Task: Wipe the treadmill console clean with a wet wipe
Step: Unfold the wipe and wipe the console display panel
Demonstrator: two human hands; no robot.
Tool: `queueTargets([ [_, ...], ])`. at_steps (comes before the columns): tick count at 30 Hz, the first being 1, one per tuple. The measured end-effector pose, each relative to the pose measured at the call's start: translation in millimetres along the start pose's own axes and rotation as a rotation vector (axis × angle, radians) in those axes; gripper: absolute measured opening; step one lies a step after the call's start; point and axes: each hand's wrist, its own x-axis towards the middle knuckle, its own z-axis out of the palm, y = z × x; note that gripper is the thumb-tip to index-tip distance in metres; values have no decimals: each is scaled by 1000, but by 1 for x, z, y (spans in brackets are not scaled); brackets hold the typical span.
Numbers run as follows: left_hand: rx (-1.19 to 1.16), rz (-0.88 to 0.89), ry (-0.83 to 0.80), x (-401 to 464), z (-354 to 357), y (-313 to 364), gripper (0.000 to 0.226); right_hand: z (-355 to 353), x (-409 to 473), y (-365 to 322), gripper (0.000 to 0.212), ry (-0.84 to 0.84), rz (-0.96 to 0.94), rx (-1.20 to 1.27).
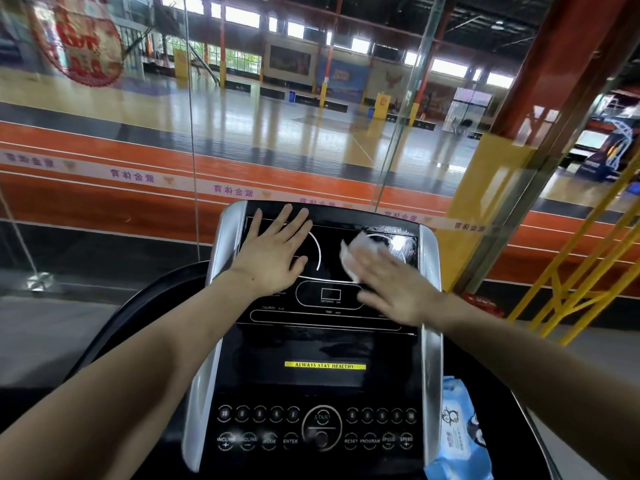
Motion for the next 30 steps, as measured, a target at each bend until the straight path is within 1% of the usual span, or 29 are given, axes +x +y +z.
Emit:
queueTargets([
  [2, -12, 5, 1, 0, 0, -1, 71, -7, 17, 7, 73, 30, 161, 17],
  [4, -33, 32, -11, -2, -2, -4, 70, 4, 11, -10, 73, 34, 174, 40],
  [6, -40, 61, -1, -9, -2, -10, 69, 18, -13, -37, 72, -6, 49, 38],
  [8, -50, 86, 45, -19, 2, -14, 66, 27, -38, -58, 72, -71, -99, 3],
  [10, -60, 94, 117, -30, 9, -17, 63, 24, -41, -53, 70, -103, -198, -28],
  [11, -55, 89, 150, -34, 12, -17, 61, 21, -35, -46, 70, -106, -203, -37],
  [13, -48, 74, 201, -40, 14, -18, 58, 9, -8, -29, 70, -50, -115, -16],
  [16, -75, 69, 235, -47, 12, -19, 56, -7, 35, -11, 74, -14, 127, 35],
  [18, -81, 80, 254, -57, 13, -22, 53, -3, 38, -22, 74, -19, 157, 58],
  [20, -69, 73, 288, -69, 15, -26, 51, 6, 17, -46, 74, -25, 62, 52],
  [23, -53, 34, 341, -84, 18, -31, 50, 23, -23, -74, 74, -96, -135, -2],
  [25, -57, -3, 348, -89, 19, -35, 50, 19, -22, -66, 71, -117, -221, -27],
  [26, -65, -13, 348, -90, 21, -36, 49, 15, -14, -59, 70, -109, -224, -33],
  [27, -79, -15, 351, -90, 23, -37, 47, 10, -1, -51, 70, -86, -191, -29],
  [30, -146, -2, 389, -91, 28, -37, 43, -6, 45, -28, 73, -20, 45, 12],
])
